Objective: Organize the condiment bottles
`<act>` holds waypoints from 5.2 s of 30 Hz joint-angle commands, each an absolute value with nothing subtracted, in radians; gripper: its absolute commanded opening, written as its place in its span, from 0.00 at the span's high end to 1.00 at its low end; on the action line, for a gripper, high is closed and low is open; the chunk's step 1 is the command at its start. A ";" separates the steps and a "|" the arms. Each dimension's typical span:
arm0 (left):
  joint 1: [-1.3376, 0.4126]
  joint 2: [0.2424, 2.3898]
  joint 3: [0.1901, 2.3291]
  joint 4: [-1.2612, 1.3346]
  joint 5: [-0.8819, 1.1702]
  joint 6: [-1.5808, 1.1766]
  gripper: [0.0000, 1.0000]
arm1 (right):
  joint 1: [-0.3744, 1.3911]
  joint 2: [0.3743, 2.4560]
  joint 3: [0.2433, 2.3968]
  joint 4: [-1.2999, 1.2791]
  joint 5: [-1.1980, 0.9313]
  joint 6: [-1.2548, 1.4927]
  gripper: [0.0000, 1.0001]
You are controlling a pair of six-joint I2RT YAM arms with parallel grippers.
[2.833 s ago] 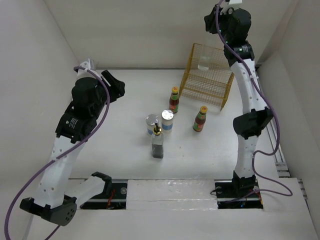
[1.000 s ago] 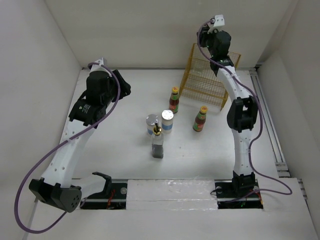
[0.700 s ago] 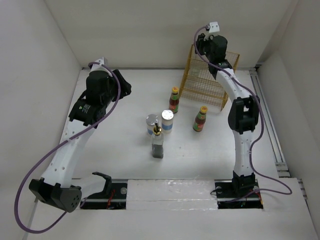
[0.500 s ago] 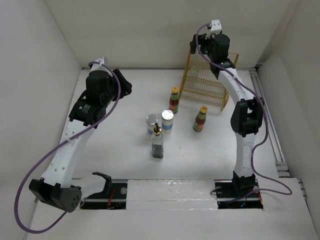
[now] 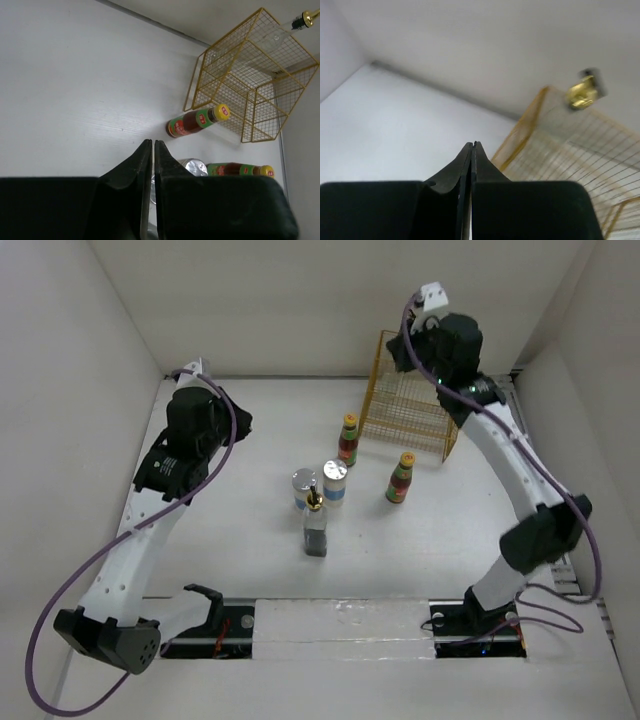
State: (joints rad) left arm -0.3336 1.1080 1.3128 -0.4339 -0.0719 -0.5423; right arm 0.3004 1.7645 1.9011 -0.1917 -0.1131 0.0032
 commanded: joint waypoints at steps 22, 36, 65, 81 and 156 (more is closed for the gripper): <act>-0.370 1.045 1.305 -0.466 -0.109 -0.614 0.50 | 0.975 1.158 1.055 -0.124 -0.175 0.045 0.17; -0.370 1.025 1.273 -0.457 -0.087 -0.614 0.50 | 1.020 1.285 1.085 0.006 -0.147 0.021 0.26; -0.370 0.988 1.246 -0.457 -0.069 -0.632 0.49 | 0.776 1.261 1.750 -0.187 -0.141 0.012 1.00; -0.370 0.988 1.218 -0.439 -0.049 -0.632 0.49 | 0.267 1.658 2.240 -0.318 -0.029 -0.080 1.00; -0.330 1.063 1.256 -0.494 -0.078 -0.623 0.49 | 0.149 2.243 2.590 0.227 0.480 0.031 1.00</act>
State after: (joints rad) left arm -0.3359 1.0668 1.2217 -0.4957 -0.0624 -0.6266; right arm 0.1444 2.2791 2.5877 0.0834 0.4549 0.0120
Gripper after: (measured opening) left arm 0.510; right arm 0.440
